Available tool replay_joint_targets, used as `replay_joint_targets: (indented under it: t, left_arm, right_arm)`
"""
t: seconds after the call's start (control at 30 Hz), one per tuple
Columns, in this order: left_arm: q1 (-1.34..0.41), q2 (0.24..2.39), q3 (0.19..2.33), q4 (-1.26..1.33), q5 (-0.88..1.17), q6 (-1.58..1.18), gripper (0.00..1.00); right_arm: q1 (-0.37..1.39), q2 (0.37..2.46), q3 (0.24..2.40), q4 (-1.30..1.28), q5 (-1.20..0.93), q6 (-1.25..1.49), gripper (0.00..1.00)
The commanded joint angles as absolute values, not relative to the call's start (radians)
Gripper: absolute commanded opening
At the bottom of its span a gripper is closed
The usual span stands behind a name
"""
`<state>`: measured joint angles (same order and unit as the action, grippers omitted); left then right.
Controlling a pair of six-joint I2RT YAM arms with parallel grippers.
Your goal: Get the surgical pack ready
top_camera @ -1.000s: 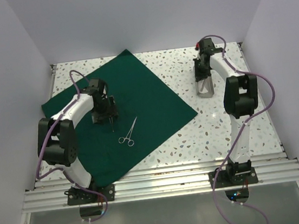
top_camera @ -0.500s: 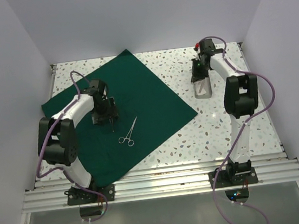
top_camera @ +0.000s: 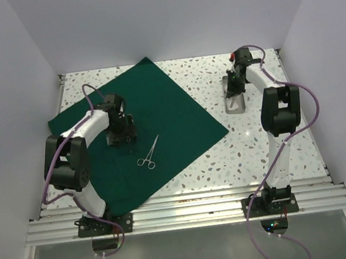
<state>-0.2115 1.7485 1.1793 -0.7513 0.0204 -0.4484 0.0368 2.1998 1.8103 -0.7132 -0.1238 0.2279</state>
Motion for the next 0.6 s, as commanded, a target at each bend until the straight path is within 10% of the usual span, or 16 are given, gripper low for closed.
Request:
replay_joint_targets:
  t: [0.0, 0.57]
  left_arm:
    - [-0.210, 1.752, 1.172, -0.738, 0.005, -0.425, 0.77]
    - [-0.210, 1.763, 1.152, -0.750, -0.046, -0.420, 0.78]
  right_arm:
    - [0.031, 2.146, 1.798, -0.718, -0.080, 0.216, 0.12]
    - [0.031, 2.119, 1.839, -0.793, -0.075, 0.255, 0.40]
